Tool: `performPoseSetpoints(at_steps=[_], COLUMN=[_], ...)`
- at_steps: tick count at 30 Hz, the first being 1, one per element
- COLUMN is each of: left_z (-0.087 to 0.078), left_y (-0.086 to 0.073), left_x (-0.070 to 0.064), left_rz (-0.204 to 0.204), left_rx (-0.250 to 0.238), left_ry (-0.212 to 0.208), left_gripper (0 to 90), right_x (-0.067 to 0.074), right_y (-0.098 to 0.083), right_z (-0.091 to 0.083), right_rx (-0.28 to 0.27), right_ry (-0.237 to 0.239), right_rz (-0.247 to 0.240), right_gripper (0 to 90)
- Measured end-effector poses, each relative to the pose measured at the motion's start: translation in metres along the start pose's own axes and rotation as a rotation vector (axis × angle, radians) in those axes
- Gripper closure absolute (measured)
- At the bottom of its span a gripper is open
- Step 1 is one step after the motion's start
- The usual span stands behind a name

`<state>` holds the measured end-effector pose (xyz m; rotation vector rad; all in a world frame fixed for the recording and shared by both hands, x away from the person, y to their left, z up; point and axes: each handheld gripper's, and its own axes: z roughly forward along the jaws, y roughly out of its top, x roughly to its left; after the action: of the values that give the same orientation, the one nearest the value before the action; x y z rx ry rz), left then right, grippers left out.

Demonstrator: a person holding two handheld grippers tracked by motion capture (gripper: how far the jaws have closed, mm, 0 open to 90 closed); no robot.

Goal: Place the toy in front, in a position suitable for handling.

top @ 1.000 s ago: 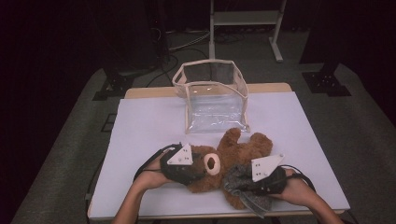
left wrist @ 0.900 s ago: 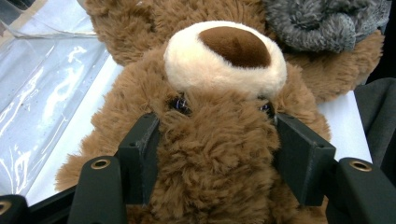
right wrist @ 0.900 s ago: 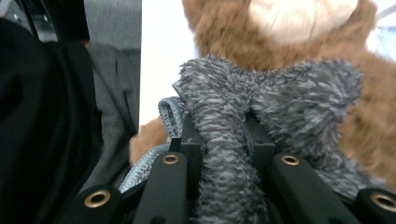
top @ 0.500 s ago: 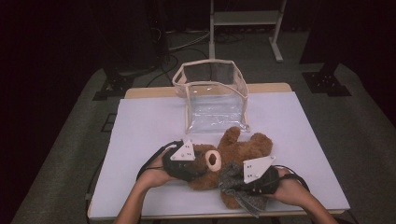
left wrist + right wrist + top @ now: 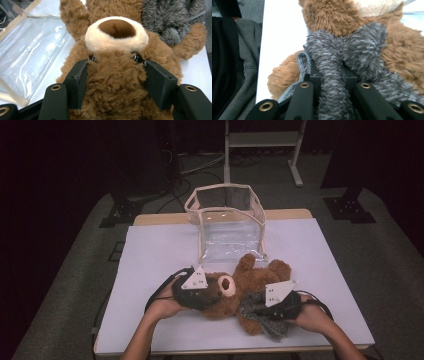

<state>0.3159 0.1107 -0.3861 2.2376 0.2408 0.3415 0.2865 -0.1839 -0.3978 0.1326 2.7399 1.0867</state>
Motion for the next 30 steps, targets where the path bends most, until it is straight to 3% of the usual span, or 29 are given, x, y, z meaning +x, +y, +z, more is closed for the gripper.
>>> performPoseSetpoints(at_steps=[6, 12, 15, 22, 26, 30], left_z=[0.004, 0.008, 0.008, 0.009, 0.009, 0.008], left_y=[0.0, 0.002, 0.001, 0.001, 0.001, 0.0], left_x=[-0.001, -0.001, 0.001, 0.002, 0.002, 0.002], left_rz=[-0.003, -0.002, -0.01, -0.017, -0.017, -0.022], left_rx=[0.008, 0.029, 0.022, 0.015, 0.022, 0.015], left_ry=[0.012, 0.022, 0.022, 0.022, 0.031, 0.031], left_gripper=[39.0, 39.5, 39.6, 39.9, 39.9, 39.8], right_x=[-0.002, 0.014, 0.017, 0.015, 0.019, 0.02], right_y=[0.0, 0.021, 0.02, 0.004, 0.02, 0.024], right_z=[-0.001, 0.0, 0.006, -0.005, -0.005, 0.005], right_rx=[0.009, -0.004, 0.03, 0.051, 0.014, 0.039], right_ry=[-0.006, -0.035, -0.038, -0.015, -0.001, 0.014], right_rz=[0.007, -0.006, -0.027, 0.011, -0.002, -0.024], right_gripper=[75.9, 75.6, 75.6, 75.5, 75.3, 75.3])
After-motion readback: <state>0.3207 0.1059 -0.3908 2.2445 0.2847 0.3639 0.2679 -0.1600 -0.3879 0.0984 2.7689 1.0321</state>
